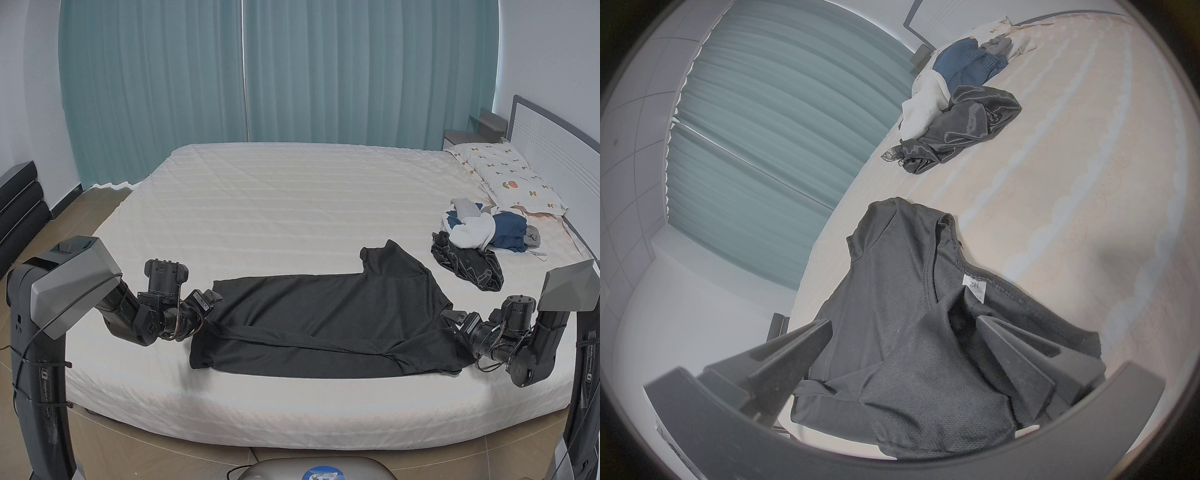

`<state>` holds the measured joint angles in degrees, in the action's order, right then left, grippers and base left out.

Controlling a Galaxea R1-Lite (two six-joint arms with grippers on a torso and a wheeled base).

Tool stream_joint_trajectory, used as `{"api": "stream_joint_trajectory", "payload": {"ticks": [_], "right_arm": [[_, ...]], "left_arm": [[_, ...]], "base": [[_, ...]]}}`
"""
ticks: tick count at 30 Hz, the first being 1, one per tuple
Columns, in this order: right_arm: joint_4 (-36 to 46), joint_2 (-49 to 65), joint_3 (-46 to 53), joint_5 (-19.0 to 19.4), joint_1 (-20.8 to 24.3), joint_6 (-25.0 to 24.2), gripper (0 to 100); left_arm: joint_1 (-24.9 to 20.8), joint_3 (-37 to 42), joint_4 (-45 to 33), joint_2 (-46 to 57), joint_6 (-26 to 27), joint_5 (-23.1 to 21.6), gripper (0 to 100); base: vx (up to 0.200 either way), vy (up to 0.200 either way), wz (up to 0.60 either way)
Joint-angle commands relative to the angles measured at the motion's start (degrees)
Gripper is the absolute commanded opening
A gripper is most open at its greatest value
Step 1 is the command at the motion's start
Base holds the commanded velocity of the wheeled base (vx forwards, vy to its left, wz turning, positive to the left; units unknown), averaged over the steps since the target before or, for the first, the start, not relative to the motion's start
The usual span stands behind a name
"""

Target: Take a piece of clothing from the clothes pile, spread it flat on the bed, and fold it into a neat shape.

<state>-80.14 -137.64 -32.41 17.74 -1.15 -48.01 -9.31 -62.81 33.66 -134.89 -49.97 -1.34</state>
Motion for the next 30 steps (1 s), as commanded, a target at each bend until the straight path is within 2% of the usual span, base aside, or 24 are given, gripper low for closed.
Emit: {"api": "stream_joint_trajectory", "payload": {"ticks": [1, 2, 7, 14, 22, 25, 29, 30], "right_arm": [[-0.02, -0.08, 0.07, 0.02, 0.00, 0.02, 100], [-0.02, -0.08, 0.07, 0.02, 0.00, 0.02, 100], [-0.02, -0.08, -0.02, 0.02, 0.00, 0.02, 100], [-0.02, -0.08, 0.07, 0.02, -0.08, 0.02, 100], [-0.10, 0.27, -0.10, -0.33, -0.61, 0.81, 100], [-0.19, 0.80, 0.07, -1.13, -0.79, 2.30, 100], [-1.25, 0.27, -0.63, -5.17, -0.70, 7.58, 100], [-1.25, 0.27, -0.63, -5.17, -0.70, 7.58, 100]], "left_arm": [[0.00, 0.14, 0.00, -0.29, 0.22, 0.02, 100], [-0.09, 0.14, -0.08, -0.55, 0.49, 0.02, 0], [-0.44, 0.67, -0.17, -1.17, 2.77, 0.37, 0], [-0.35, 1.19, -0.17, -1.25, 3.12, 4.68, 0], [0.96, 1.81, 1.15, -0.90, 2.77, 5.91, 0], [1.23, 1.90, 4.05, -1.08, 2.33, 5.82, 0], [1.23, 1.90, 6.60, -1.61, 1.89, 5.91, 0], [1.23, 1.90, 6.60, -1.61, 1.89, 5.91, 0]], "base": [[0.000, 0.000, 0.00], [0.000, 0.000, 0.00], [0.000, 0.000, 0.00], [0.000, 0.000, 0.00], [0.000, 0.000, 0.00], [0.000, 0.000, 0.00], [0.000, 0.000, 0.00], [0.000, 0.000, 0.00]]}}
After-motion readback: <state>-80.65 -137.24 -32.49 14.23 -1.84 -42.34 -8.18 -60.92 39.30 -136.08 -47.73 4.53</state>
